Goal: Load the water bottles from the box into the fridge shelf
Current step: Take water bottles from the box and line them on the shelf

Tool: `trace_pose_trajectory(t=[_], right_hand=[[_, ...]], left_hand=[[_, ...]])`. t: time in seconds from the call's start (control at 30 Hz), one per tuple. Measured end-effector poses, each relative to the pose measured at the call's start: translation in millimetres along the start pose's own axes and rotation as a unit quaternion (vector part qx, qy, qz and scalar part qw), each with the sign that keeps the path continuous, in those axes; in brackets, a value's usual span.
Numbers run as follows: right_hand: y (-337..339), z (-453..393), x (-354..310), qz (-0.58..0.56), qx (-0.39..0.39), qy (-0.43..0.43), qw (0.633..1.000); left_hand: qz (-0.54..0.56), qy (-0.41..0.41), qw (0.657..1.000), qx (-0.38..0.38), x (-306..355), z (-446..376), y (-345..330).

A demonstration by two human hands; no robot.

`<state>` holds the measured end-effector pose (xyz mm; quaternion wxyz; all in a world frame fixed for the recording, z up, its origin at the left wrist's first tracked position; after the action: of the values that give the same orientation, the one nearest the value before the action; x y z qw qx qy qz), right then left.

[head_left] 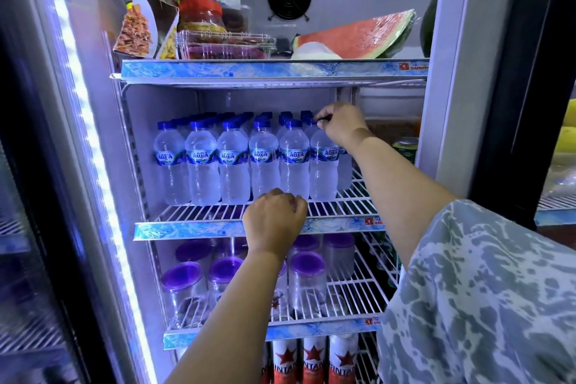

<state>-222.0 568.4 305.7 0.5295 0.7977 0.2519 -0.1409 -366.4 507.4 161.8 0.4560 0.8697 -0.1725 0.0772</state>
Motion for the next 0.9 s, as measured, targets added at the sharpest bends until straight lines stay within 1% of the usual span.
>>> trace_pose_trajectory(t=[0.3, 0.5, 0.7, 0.9], right_hand=[[-4.1, 2.2, 3.7, -0.03, 0.036, 0.002, 0.999], [4.0, 4.4, 6.7, -0.025, -0.005, -0.001, 1.0], [0.9, 7.9, 4.4, -0.029, 0.017, 0.0, 0.999], [-0.1, 16.9, 3.5, -0.052, 0.002, -0.011, 0.999]], left_hand=[[-0.007, 0.0, 1.0, -0.016, 1.4, 1.4, 0.4], [-0.007, -0.004, 1.0, -0.017, 1.1, 1.5, -1.2], [-0.015, -0.001, 1.0, -0.012, 2.8, 2.4, 0.9], [-0.012, -0.002, 1.0, -0.014, 2.8, 2.4, 1.9]])
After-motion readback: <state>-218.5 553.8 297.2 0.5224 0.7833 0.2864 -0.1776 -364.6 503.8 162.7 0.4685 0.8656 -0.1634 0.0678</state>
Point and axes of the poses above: each hand's wrist, its own z-axis away from the middle knuckle, its own y-axis out of the back of the hand, x = y × z, the point moved 2 cm from there along -z, towards the middle knuckle, and after that the axes turned 11 degrees about -x, right-handed, at the moved point
